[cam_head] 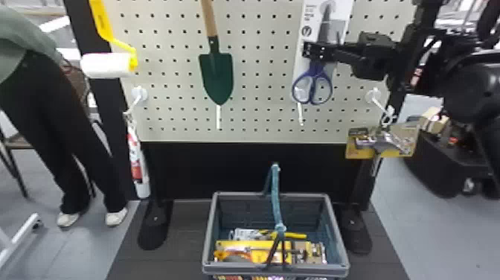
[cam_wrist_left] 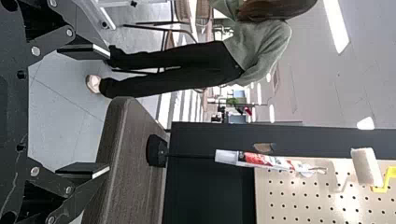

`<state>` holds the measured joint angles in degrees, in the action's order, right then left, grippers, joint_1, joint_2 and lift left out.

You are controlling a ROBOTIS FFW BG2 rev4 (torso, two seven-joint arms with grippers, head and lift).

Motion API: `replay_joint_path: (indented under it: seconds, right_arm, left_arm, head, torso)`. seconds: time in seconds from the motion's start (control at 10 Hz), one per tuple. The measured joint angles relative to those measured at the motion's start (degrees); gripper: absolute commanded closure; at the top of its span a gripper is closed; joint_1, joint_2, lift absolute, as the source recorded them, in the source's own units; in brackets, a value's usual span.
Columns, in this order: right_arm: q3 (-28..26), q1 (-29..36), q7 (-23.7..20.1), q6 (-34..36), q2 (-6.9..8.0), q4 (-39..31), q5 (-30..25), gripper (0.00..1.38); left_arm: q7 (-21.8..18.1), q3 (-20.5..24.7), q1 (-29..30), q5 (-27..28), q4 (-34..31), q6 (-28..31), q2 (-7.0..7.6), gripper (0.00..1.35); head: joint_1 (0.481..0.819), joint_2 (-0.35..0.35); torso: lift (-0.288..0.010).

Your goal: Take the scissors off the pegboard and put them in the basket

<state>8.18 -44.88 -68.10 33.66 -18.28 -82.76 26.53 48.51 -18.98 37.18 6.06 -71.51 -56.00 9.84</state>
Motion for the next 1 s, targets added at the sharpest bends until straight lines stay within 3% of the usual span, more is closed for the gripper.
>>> replay_joint_path:
  seconds: [1.0]
  right_arm:
    - [0.00, -0.15, 0.39, -0.08, -0.24, -1.94, 0.19, 1.28]
  left_arm:
    - [0.00, -0.09, 0.01, -0.08, 0.00, -0.07, 0.17, 0.42]
  head:
    - [0.549, 0.000]
  torso:
    - [-0.100]
